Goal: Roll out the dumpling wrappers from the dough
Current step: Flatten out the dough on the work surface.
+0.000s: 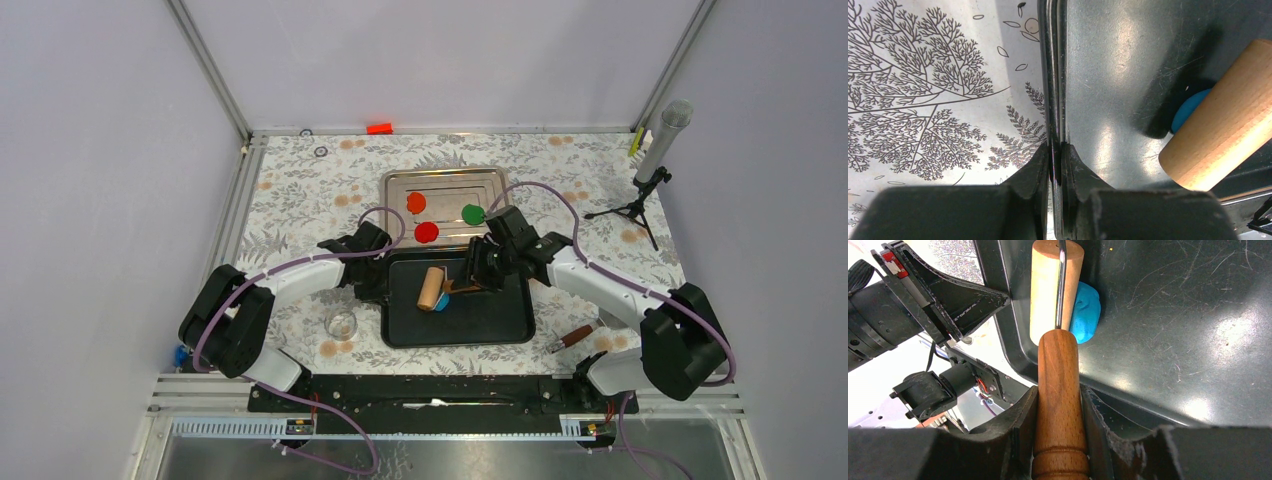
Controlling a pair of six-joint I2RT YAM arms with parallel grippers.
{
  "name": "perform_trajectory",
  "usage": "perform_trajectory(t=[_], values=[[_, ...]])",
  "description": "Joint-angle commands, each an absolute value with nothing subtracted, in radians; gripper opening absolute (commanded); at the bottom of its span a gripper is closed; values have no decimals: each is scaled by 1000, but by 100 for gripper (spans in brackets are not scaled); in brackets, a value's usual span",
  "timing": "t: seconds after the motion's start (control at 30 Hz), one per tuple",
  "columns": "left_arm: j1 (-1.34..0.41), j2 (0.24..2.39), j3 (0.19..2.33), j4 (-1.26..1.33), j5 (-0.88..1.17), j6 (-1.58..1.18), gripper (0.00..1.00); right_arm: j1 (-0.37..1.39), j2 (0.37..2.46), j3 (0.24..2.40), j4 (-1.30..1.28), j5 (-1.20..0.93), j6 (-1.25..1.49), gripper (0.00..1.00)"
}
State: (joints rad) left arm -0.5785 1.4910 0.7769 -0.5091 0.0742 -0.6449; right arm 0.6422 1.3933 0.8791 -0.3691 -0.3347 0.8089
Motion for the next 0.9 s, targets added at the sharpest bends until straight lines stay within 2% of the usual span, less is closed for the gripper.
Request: perform_trajectory(t=[0.0, 0.4, 0.87], values=[[-584, 1440, 802, -607, 46, -578, 0, 628, 1410, 821, -592, -149, 759, 0], [-584, 1457, 813, -610, 42, -571, 0, 578, 1231, 656, -681, -141, 743, 0], [-584, 1445, 807, -615, 29, -572, 0, 577, 1233, 630, -688, -133, 733, 0]])
